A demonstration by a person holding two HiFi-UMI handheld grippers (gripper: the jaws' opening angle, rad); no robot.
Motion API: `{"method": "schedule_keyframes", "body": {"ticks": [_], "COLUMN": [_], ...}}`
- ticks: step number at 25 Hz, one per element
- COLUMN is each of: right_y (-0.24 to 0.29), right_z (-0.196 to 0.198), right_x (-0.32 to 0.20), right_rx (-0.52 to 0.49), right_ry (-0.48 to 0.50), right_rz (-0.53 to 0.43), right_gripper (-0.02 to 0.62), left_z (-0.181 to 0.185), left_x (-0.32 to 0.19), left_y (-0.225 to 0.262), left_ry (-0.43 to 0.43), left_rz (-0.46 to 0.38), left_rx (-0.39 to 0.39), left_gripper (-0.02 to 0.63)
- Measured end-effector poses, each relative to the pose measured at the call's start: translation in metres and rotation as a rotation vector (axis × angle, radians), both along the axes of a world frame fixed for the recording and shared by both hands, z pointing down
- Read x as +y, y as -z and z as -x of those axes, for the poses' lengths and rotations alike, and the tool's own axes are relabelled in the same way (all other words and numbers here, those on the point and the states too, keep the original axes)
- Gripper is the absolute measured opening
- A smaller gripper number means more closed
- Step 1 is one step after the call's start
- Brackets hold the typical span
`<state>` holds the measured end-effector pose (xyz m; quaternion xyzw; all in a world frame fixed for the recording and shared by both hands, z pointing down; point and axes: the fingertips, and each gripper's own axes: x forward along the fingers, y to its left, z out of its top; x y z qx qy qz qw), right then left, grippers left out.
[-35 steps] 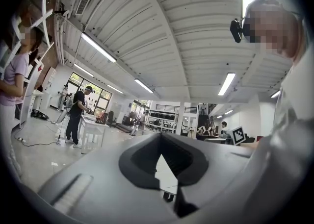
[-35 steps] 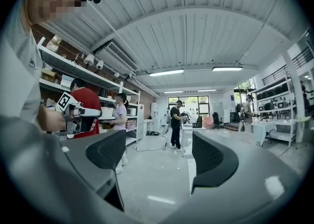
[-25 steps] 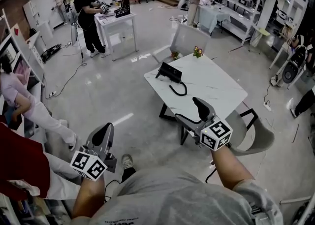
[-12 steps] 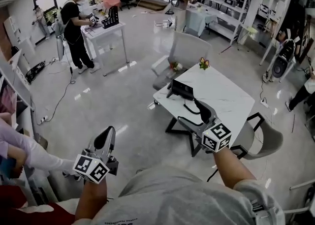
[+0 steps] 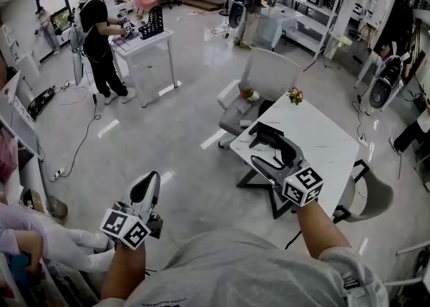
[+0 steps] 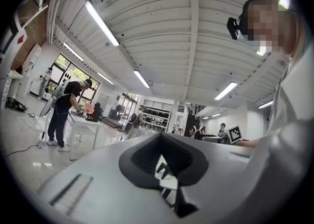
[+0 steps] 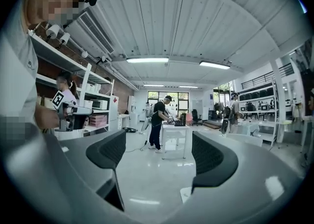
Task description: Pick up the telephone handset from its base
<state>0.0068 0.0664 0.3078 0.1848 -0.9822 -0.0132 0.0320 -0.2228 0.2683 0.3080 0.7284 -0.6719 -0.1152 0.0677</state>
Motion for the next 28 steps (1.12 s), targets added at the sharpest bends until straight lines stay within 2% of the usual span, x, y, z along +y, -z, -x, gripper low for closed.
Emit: {"method": "schedule_keyframes", "body": {"ticks": [5, 11, 19, 22, 25, 28], "right_y": [-0.010, -0.020, -0.019, -0.020, -0.024, -0.030], "right_z": [0.039, 0.082, 0.116, 0.130, 0.139, 0.142], "right_x": [-0.033, -0.084, -0.207, -0.248, -0.282, -0.299], "right_rx": [0.014, 0.021, 0.001, 0.000, 0.007, 0.014], "right_ry": [-0.008, 0.038, 0.151, 0.188, 0.188, 0.162], "right_rz": [0.019, 0.028, 0.056, 0.037, 0.018, 0.029], "right_gripper": [0.397, 0.397, 0.397, 0.397, 0.397, 0.397], "left_z": [0.042, 0.070, 0.091, 0.102, 0.109, 0.118], "left_x": [-0.029, -0.075, -0.184, -0.227, -0.264, -0.285], "left_y": [-0.011, -0.024, -0.023, -0.022, -0.030, -0.039], "left_ry": [0.006, 0.026, 0.147, 0.177, 0.167, 0.139], "left_rz": [0.019, 0.047, 0.077, 0.078, 0.084, 0.104], "left_rx": [0.016, 0.012, 0.004, 0.012, 0.031, 0.014], "left_gripper": [0.051, 0.051, 0.051, 0.051, 0.051, 0.051]}}
